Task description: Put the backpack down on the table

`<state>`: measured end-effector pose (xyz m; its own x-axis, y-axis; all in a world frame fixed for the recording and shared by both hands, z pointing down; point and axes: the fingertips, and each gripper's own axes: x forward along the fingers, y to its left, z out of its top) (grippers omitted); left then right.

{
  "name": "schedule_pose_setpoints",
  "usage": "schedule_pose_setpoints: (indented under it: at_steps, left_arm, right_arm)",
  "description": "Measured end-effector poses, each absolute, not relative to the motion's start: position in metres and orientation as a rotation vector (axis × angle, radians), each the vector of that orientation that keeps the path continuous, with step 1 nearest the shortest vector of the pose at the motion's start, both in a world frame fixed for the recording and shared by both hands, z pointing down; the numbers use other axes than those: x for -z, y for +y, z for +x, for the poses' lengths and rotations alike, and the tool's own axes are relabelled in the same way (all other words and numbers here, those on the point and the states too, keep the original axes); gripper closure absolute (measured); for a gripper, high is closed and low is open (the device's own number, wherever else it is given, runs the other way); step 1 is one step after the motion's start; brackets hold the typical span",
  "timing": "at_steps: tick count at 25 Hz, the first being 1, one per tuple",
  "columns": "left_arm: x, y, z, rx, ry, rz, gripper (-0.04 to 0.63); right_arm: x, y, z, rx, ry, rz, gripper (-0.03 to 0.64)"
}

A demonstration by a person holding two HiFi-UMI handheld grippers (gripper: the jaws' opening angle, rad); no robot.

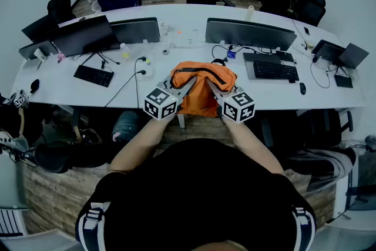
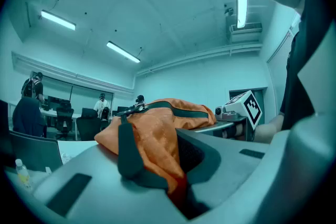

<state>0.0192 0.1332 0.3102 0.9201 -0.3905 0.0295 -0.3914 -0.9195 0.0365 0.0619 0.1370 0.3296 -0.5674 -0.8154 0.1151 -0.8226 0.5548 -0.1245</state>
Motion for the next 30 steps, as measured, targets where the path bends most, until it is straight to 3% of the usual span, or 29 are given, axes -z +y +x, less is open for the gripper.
schedule_pose_setpoints:
  at_steps: [30]
  left_arm:
    - [-0.329, 0.061, -0.066, -0.162, -0.705, 3.074, 0.554]
  right_arm:
    - [-0.338, 0.065, -0.026, -0.260, -2.676, 1.508, 0.581]
